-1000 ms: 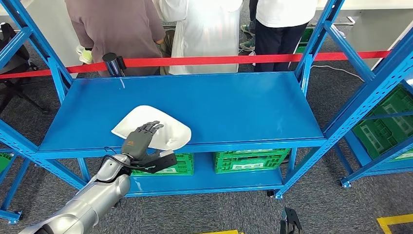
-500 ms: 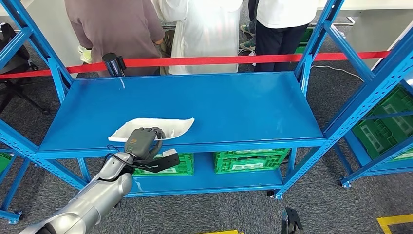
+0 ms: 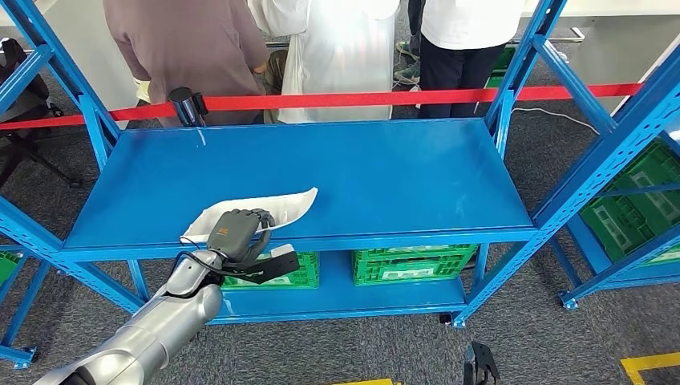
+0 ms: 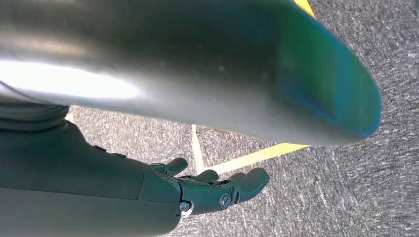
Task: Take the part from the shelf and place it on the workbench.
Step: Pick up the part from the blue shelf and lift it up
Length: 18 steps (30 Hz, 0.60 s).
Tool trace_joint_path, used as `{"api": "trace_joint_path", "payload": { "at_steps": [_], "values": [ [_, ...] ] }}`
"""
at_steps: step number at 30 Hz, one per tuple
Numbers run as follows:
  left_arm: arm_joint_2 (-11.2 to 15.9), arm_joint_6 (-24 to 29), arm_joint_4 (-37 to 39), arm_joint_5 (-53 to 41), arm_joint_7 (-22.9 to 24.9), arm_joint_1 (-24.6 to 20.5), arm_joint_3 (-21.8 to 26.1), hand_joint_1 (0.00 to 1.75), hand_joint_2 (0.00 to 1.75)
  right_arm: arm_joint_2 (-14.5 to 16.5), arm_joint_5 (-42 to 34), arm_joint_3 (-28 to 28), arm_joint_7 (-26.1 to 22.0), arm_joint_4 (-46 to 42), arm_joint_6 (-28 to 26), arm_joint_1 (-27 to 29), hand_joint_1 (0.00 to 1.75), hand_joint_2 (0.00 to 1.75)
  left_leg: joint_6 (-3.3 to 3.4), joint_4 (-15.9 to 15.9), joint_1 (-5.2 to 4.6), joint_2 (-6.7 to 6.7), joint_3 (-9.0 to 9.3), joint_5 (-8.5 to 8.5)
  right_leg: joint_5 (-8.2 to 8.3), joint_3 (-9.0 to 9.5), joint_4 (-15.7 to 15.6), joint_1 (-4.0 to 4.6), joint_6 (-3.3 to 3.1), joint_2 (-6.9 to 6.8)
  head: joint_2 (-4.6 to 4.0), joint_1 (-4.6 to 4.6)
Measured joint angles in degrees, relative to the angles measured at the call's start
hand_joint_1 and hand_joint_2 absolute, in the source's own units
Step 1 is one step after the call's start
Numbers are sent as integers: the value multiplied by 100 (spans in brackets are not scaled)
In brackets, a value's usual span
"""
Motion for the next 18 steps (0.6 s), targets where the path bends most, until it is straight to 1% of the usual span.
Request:
{"api": "trace_joint_path", "payload": {
  "at_steps": [8,18],
  "values": [
    [-4,-18,2,21,-35,-2,0,175,175,0,-26,-34,-62,0,12,4,0,0,0,0,0,-1,1,0,0,2,0,0,0,-1,0,0],
    [-9,91,-11,184,-182,-9,37,175,175,0,-14,-54,-76,0,9,3,0,0,0,0,0,-1,2,0,0,2,0,0,0,-1,0,1]
  ]
}}
